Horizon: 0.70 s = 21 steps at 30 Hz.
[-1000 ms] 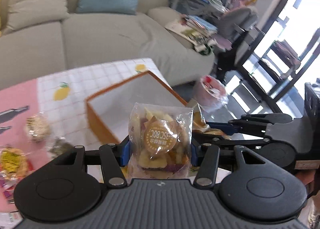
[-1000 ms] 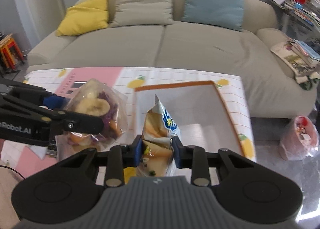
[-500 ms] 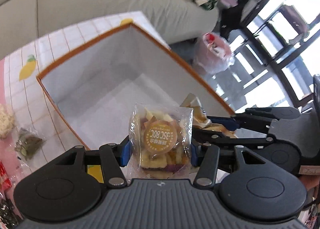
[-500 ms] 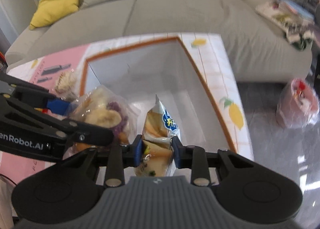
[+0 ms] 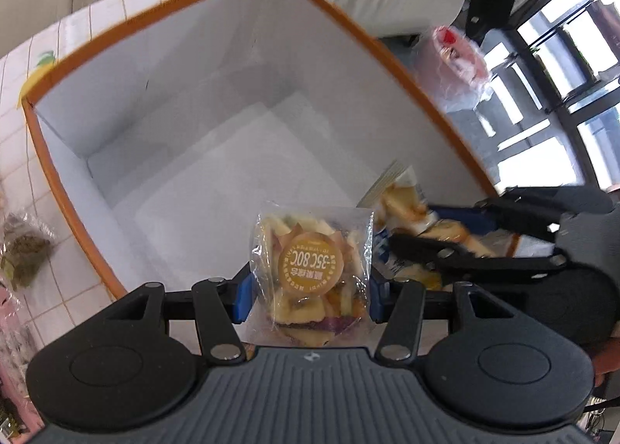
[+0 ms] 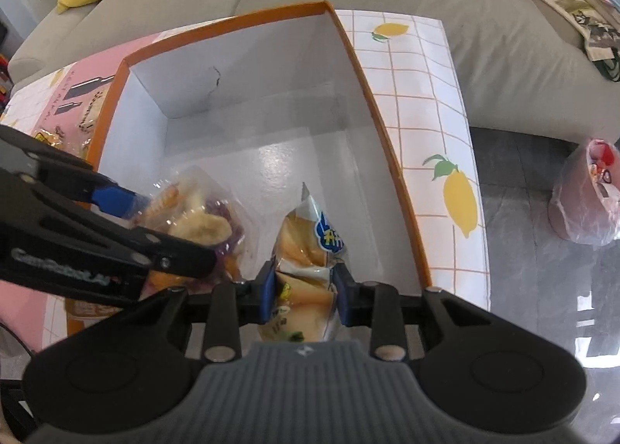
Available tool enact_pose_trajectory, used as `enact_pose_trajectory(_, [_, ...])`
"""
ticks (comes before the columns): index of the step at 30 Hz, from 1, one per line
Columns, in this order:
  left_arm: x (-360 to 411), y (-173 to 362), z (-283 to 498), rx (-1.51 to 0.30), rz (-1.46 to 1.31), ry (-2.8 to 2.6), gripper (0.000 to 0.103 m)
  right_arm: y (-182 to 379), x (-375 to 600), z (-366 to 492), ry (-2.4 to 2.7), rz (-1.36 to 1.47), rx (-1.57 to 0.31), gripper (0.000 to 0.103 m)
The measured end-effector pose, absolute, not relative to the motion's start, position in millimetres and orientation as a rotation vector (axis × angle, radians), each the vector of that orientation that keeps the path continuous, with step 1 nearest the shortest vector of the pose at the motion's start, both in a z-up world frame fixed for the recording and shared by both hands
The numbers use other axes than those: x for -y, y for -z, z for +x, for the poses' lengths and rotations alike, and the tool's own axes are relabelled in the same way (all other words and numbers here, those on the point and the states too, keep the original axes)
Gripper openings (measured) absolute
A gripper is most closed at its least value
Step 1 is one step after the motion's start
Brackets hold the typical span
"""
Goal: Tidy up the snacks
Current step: 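Carry both bags into the orange box and open both tools, then withdraw both tools from the box back over the snack pile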
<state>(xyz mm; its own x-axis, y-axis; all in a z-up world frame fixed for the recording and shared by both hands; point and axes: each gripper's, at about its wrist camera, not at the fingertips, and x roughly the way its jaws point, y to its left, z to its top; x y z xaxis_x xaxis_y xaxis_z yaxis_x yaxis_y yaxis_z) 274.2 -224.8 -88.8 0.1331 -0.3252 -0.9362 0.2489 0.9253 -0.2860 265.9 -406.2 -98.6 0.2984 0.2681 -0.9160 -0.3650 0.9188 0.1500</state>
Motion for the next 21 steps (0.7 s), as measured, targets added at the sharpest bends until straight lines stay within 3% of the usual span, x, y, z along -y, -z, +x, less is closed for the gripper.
enact_pose_trajectory(5, [233.4, 88.6, 273.0, -1.378, 0.001, 0.414, 0.062, 98.2, 402.2, 265.0, -0.423, -0.141, -1.206, 0.031])
enact_pose_trajectory(13, [232.0, 78.3, 271.9, -1.356, 0.0, 0.411, 0.08, 97.1, 399.3, 262.6, -0.393, -0.209, -1.208, 0.038])
enact_pose_trajectory(21, [220.8, 51.4, 263.5, -1.292, -0.059, 0.434, 0.082, 82.1, 395.1, 255.3, -0.362, -0.245, -1.161, 0.071])
